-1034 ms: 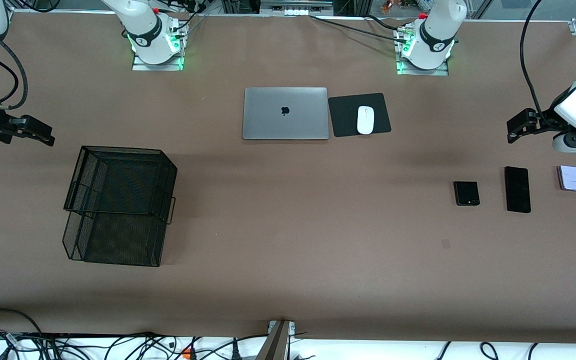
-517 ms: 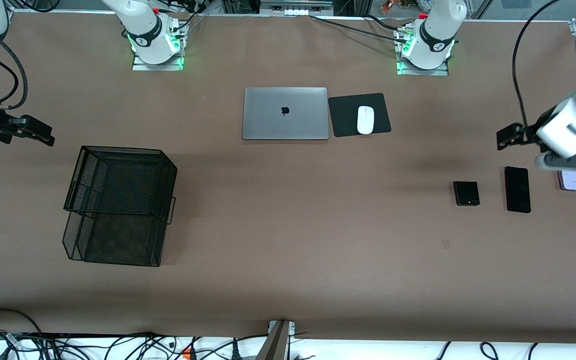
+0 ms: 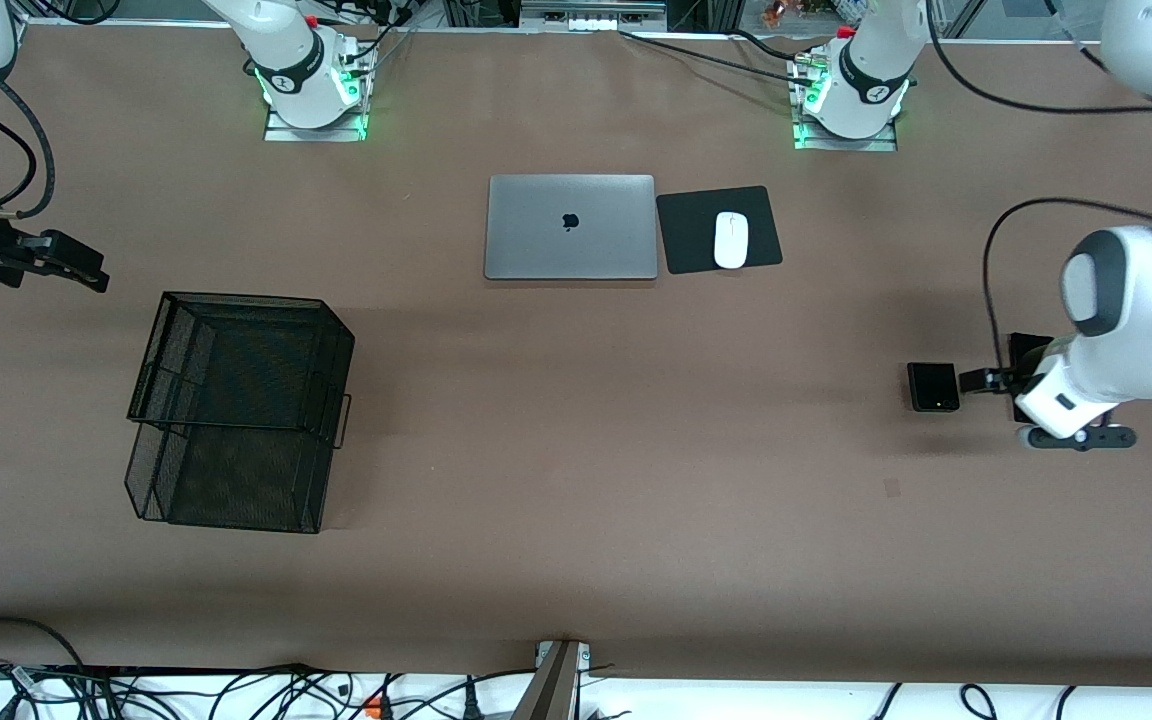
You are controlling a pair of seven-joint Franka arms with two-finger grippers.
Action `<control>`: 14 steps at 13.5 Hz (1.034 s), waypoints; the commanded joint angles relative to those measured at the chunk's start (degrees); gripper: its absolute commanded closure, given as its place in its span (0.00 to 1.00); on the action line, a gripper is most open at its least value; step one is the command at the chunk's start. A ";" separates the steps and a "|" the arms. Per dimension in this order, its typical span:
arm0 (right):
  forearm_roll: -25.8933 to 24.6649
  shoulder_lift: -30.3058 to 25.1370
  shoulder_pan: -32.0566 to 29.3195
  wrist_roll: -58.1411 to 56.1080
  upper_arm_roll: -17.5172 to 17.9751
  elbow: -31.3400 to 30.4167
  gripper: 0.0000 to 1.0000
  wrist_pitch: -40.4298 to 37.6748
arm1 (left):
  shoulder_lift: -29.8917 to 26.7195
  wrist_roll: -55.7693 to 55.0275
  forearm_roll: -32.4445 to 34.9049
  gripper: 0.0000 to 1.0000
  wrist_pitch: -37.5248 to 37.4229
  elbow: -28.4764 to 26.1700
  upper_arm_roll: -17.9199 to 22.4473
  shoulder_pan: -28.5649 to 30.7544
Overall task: Place phones with both arms
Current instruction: 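Reach the left gripper to the small black flip phone and grasp it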
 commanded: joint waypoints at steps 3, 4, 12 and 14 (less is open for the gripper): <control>0.65 -0.50 -0.17 0.60 0.13 0.36 0.00 -0.57 | -0.16 0.57 1.29 0.00 21.81 -14.19 -0.26 -0.14; 0.65 -0.50 -0.17 0.60 0.04 0.36 0.00 -0.66 | 0.72 1.70 1.29 0.00 23.74 -14.72 -0.26 -0.14; 0.56 -0.50 -0.17 0.52 0.13 0.36 0.00 -0.66 | 5.47 5.57 0.15 0.00 27.10 -15.78 -0.88 2.23; 0.56 -0.50 -0.17 0.52 0.13 0.36 0.00 -0.66 | 5.21 5.75 0.15 0.30 26.93 -15.69 -0.96 2.15</control>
